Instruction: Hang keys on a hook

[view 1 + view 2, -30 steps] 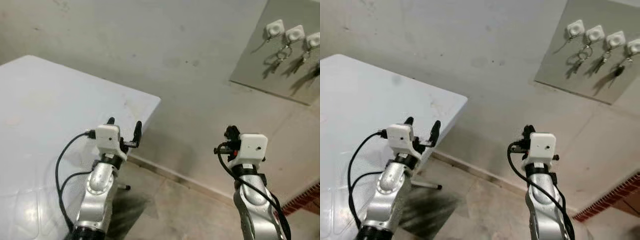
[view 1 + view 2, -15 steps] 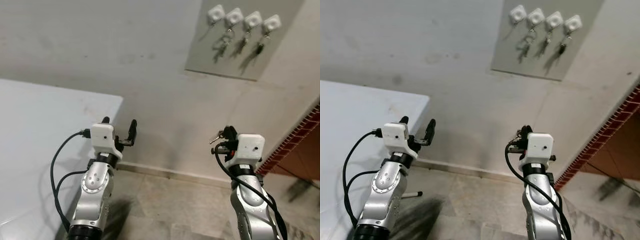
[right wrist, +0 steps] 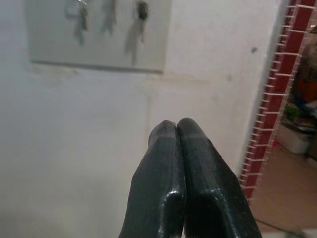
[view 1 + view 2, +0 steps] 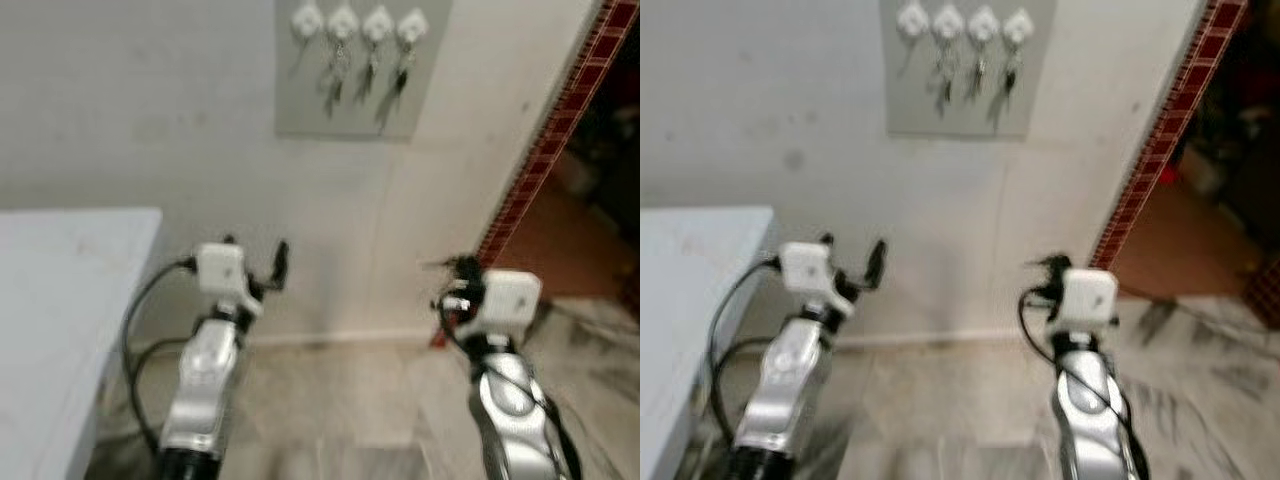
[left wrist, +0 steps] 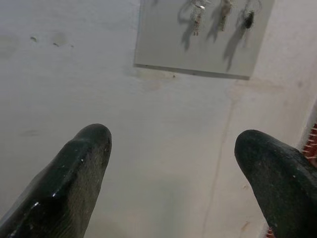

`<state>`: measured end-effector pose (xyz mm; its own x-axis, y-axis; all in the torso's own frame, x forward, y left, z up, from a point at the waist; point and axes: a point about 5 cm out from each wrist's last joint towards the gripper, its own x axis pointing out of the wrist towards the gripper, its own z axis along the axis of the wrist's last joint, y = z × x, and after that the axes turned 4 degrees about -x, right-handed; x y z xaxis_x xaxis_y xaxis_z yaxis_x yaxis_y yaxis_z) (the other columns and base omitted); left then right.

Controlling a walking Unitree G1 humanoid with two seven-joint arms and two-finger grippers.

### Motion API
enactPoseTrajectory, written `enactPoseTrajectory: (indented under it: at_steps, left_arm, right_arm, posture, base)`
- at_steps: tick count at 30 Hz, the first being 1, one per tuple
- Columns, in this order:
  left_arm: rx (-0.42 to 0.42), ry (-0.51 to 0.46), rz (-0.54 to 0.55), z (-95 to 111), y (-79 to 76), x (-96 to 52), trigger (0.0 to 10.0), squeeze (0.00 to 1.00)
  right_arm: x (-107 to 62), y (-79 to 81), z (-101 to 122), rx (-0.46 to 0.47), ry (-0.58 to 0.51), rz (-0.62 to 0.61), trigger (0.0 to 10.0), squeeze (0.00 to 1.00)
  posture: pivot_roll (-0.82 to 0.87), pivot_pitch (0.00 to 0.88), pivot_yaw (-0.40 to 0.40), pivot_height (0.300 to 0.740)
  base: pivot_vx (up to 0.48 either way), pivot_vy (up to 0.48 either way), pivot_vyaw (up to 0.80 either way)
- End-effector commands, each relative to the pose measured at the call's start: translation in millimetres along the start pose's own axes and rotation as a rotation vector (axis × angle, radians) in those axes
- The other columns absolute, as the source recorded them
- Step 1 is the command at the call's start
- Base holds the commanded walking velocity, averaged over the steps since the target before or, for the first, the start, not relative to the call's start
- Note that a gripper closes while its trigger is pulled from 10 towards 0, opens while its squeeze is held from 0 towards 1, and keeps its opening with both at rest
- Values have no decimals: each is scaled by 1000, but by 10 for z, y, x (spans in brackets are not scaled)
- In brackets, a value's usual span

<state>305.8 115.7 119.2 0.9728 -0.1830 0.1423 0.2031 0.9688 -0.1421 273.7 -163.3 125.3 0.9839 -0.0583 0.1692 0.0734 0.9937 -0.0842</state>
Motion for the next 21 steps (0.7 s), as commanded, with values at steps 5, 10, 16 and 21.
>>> enactPoseTrajectory:
  at_steps: [5,10,16,21]
  left_arm:
    - [11,22,13,19,71,44,10000,0]
    - [26,26,3,31,78,78,10000,0]
    - [4,37,-12,25,56,99,10000,0]
    - [5,60,2,-2,53,91,10000,0]
  right_arm:
    - [48,84,10,5,-1,34,10000,0]
    - [45,30,-4,8,10,-4,10000,0]
    - [-12,9,-21,18,20,-31,10000,0]
    - [-34,12,-24,26,25,-30,10000,0]
  posture:
    - [0,49,16,740]
    - [-10,53,28,740]
    - [-23,59,37,740]
    - [-23,64,31,740]
  base:
    - [0,0,0]
    - [0,0,0]
    - [0,0,0]
    - [0,0,0]
